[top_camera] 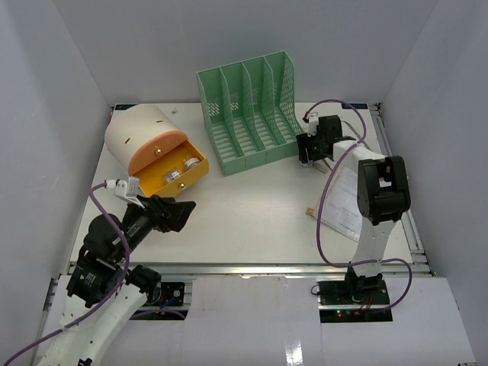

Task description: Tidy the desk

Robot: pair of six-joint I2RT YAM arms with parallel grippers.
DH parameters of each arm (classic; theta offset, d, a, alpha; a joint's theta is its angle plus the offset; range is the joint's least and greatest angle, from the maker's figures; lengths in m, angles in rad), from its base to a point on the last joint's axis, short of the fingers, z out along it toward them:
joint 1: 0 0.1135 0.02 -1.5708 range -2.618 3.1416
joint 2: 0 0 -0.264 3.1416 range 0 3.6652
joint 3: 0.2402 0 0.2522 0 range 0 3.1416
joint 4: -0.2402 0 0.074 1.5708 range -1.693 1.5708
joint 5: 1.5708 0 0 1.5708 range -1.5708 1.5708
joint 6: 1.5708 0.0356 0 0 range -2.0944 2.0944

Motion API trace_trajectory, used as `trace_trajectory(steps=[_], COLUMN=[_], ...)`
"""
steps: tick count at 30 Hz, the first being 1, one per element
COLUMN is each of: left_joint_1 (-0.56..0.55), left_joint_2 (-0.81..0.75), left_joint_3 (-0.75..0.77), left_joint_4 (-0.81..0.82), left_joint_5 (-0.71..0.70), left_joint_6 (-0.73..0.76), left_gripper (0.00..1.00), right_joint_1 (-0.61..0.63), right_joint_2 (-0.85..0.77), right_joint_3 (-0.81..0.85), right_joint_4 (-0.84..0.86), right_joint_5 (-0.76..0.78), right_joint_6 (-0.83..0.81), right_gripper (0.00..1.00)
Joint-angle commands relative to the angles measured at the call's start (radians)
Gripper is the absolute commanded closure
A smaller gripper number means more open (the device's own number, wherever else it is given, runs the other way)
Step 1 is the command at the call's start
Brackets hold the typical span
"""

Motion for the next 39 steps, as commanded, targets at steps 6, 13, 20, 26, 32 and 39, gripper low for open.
trace_trajectory(steps=[6,13,20,26,32,39], left_joint_1=[0.001,0.001,0.001,0.002,0.001,0.001], left_joint_2=[-0.039,-0.06,-0.082,-0.118,-0.16,-0.176], left_joint_3=[0.024,0.086,0.136,0.184,0.184,0.185], left_joint_4=[-0.053,-0.064,-0.059,-0.069,-0.078,-0.108], left_joint_5=[-0.031,-0.088,-0.11,-0.168,-0.212,-0.239], left_joint_6=[-0.019,-0.018,-0.024,-0.019,-0.02,-0.022], left_gripper=[0.02,0.02,0.02,0.02,0.02,0.02], right_joint_1=[0.063,0.282,0.543,0.694,0.798,0.841], right_joint_2=[-0.235,-0.329,-0.198,-0.009,0.135,0.249], right_joint_3=[-0.13,0.05,0.361,0.654,0.787,0.877], right_joint_4=[0.011,-0.363,-0.378,-0.146,0.004,0.077], right_joint_5=[-0.11,-0.612,-0.713,-0.697,-0.557,-0.437], right_joint_6=[-0.116,-0.36,-0.283,-0.022,0.09,0.108], right_gripper=[0.83,0.9,0.92,0.9,0.88,0.88])
